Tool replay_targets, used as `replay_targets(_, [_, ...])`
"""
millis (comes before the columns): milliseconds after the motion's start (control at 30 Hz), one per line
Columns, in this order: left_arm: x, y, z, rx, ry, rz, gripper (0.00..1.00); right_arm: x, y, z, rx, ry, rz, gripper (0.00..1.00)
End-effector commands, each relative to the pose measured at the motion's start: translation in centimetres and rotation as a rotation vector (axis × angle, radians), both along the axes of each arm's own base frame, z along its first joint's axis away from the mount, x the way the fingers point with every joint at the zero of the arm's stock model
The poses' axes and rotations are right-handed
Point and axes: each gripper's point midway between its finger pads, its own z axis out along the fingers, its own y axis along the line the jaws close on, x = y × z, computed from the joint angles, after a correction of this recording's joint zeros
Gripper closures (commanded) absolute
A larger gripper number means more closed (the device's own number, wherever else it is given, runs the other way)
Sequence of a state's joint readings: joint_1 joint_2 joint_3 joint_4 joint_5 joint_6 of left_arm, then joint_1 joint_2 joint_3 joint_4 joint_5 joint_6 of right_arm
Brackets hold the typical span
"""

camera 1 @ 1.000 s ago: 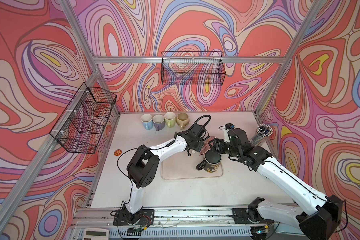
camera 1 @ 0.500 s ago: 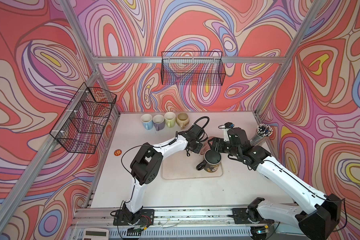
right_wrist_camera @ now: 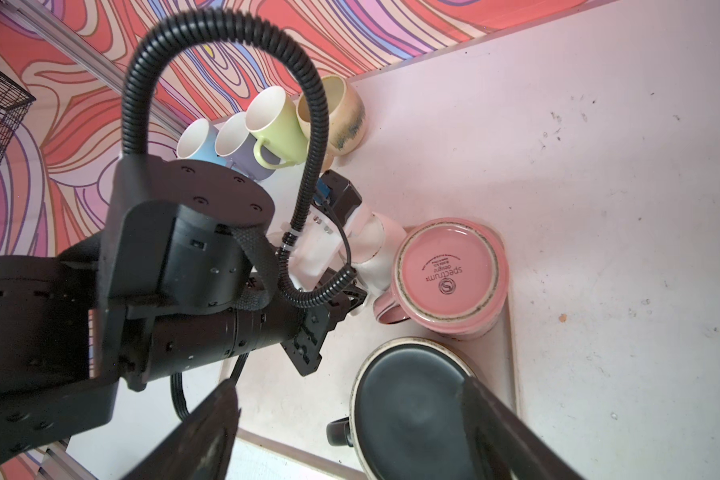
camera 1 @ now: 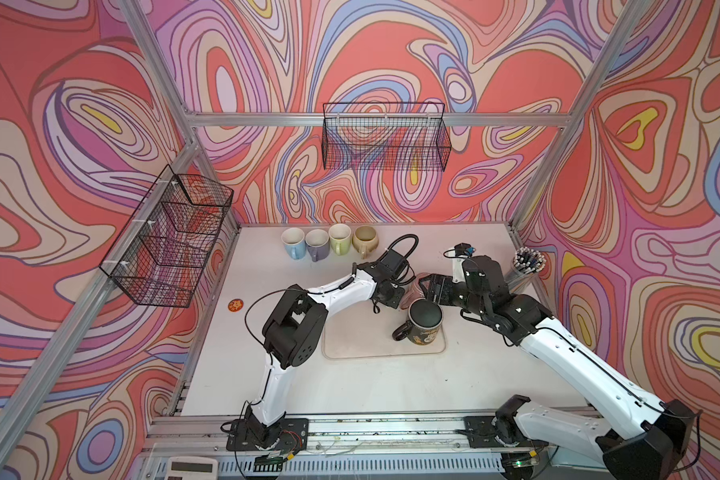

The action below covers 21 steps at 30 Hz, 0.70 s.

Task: Turn the mug right side up
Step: 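Lower left gripper onto the upside-down white mug and grasp its base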

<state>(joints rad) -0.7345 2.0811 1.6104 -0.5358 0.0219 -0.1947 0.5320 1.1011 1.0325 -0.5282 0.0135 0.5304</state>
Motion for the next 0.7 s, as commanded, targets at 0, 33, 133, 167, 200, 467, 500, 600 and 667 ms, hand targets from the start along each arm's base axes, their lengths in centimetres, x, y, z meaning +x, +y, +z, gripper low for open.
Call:
replay_targets(0, [0.8, 0.3, 2.5, -0.009, -0.047, 0.016, 1.00, -0.2, 0.0, 1.4, 0.016, -0.034, 0.018, 0.14])
replay_targets(33, [0.7, 0.3, 2.9, -0.016, -0.051, 0.015, 1.00, -0.3, 0.1, 1.4, 0.018, -0.036, 0.021, 0.14])
replay_targets(133, [0.5, 0.4, 3.8, -0.034, -0.061, 0.019, 1.00, -0.6, 0.1, 1.6, 0.027, -0.034, 0.028, 0.14])
replay_targets(167, [0.4, 0.5, 4.1, -0.042, -0.064, 0.020, 1.00, -0.6, 0.1, 1.8, 0.029, -0.034, 0.031, 0.15])
replay_targets(200, [0.3, 0.5, 4.4, -0.051, -0.069, 0.021, 1.00, -0.7, 0.1, 1.8, 0.029, -0.033, 0.035, 0.14])
replay_targets(467, [-0.5, 0.9, 6.8, -0.098, -0.092, 0.028, 1.00, -1.4, 0.1, 2.5, 0.036, -0.032, 0.049, 0.15])
replay_targets(500, [-0.6, 0.9, 7.1, -0.103, -0.094, 0.027, 1.00, -1.4, 0.1, 2.5, 0.038, -0.030, 0.049, 0.14])
replay_targets(600, [-0.9, 1.1, 8.2, -0.125, -0.110, 0.024, 1.00, -1.5, 0.1, 2.5, 0.034, -0.025, 0.051, 0.14])
replay_targets(667, [-1.1, 1.2, 9.1, -0.138, -0.121, 0.022, 1.00, -1.5, 0.1, 2.8, 0.037, -0.027, 0.051, 0.14])
